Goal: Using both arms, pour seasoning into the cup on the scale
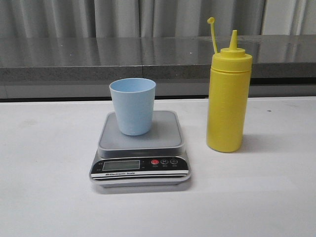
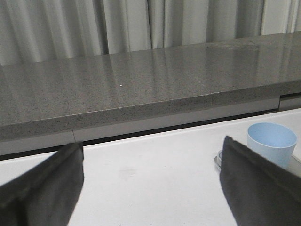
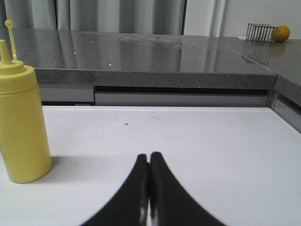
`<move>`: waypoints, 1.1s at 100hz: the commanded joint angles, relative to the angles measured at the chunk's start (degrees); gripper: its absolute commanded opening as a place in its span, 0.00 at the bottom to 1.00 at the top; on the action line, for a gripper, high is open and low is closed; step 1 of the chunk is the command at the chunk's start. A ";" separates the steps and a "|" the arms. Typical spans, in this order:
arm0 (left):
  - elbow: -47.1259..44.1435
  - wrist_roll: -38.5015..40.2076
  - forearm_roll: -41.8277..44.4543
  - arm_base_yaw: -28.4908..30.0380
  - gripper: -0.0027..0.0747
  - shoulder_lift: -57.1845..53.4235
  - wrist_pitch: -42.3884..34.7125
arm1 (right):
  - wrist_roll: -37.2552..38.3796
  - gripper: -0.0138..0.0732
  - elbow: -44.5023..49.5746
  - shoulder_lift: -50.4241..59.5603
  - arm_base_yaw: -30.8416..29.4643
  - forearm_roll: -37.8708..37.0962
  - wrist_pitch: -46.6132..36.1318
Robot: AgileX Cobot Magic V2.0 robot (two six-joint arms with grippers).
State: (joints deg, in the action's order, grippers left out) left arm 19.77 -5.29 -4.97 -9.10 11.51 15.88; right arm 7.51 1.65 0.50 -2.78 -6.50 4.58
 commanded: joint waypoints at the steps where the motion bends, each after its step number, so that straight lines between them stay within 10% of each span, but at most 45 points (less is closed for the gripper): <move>1: 1.37 0.06 -0.10 0.11 0.73 0.43 -3.85 | -0.06 0.02 -0.03 1.02 -0.37 -0.60 -4.58; 42: 1.37 0.06 -0.10 0.11 0.01 0.43 -3.85 | -0.06 0.02 -0.03 1.02 -0.37 -0.60 -4.58; 90: 1.37 0.06 -0.10 0.11 0.01 0.43 -3.85 | -0.06 0.02 -0.03 1.02 -0.37 -0.60 -4.58; 110: 1.37 0.06 -0.10 0.11 0.01 0.43 -3.85 | -0.06 0.02 -0.54 0.85 -0.37 -0.66 -16.91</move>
State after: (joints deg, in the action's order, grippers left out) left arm 19.77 -5.29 -4.94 -9.10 11.51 16.25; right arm 7.51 1.65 0.50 -2.78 -6.53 -1.96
